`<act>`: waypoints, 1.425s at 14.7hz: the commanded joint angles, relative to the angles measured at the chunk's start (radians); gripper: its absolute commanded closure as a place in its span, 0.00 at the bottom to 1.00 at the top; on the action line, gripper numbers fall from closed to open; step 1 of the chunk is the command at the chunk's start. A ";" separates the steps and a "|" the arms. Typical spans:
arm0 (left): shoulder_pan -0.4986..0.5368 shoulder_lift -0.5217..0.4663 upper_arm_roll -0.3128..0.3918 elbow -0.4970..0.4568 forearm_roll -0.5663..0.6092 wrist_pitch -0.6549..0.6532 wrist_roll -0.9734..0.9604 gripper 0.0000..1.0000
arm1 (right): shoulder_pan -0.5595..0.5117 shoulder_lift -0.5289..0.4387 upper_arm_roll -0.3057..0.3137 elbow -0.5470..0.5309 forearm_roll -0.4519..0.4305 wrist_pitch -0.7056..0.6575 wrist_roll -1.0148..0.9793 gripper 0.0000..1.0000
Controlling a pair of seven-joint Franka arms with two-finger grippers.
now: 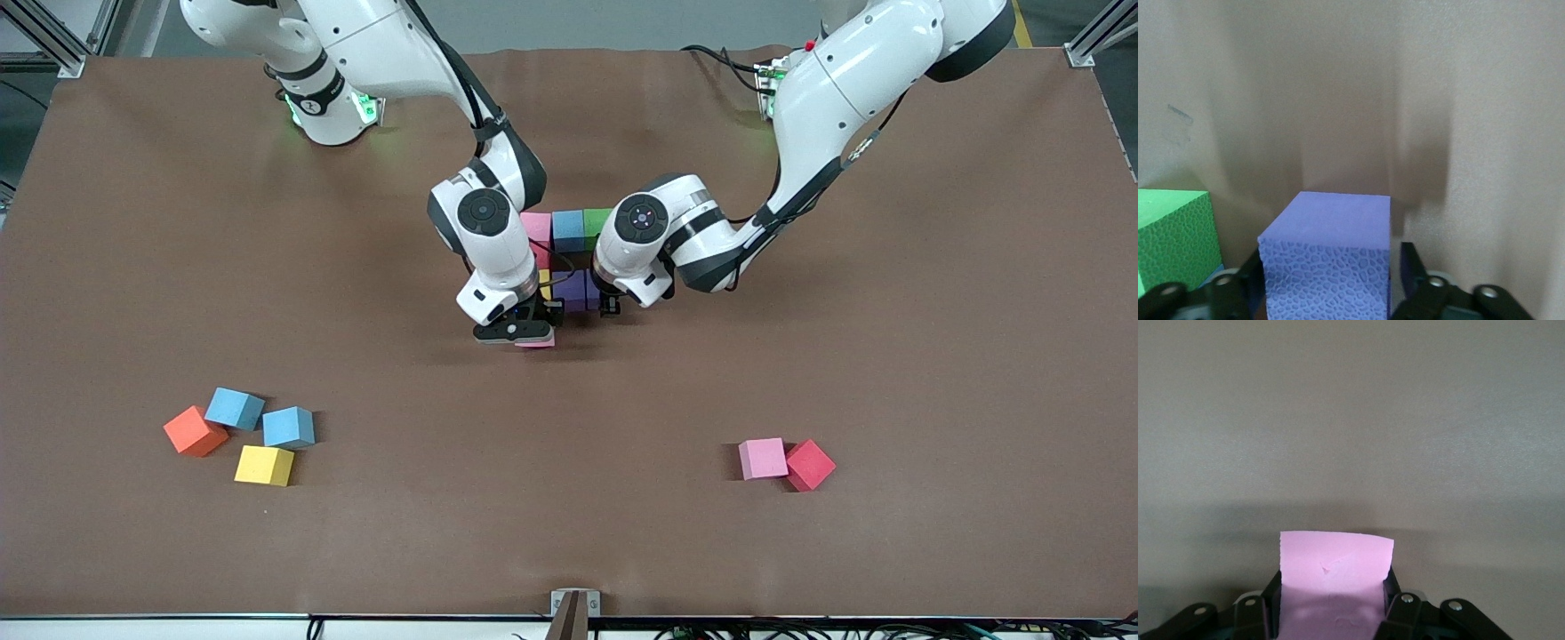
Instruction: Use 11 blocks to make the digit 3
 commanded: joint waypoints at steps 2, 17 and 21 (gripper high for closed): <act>-0.016 0.003 0.008 0.021 0.017 0.002 -0.001 0.00 | 0.012 -0.009 -0.005 -0.033 -0.028 0.016 0.023 0.87; 0.015 -0.094 -0.041 0.022 0.000 -0.095 -0.005 0.00 | 0.017 0.002 -0.005 -0.036 -0.039 0.036 0.023 0.86; 0.019 -0.120 -0.058 0.080 -0.003 -0.179 -0.003 0.00 | 0.015 0.002 -0.003 -0.035 -0.038 0.030 0.055 0.10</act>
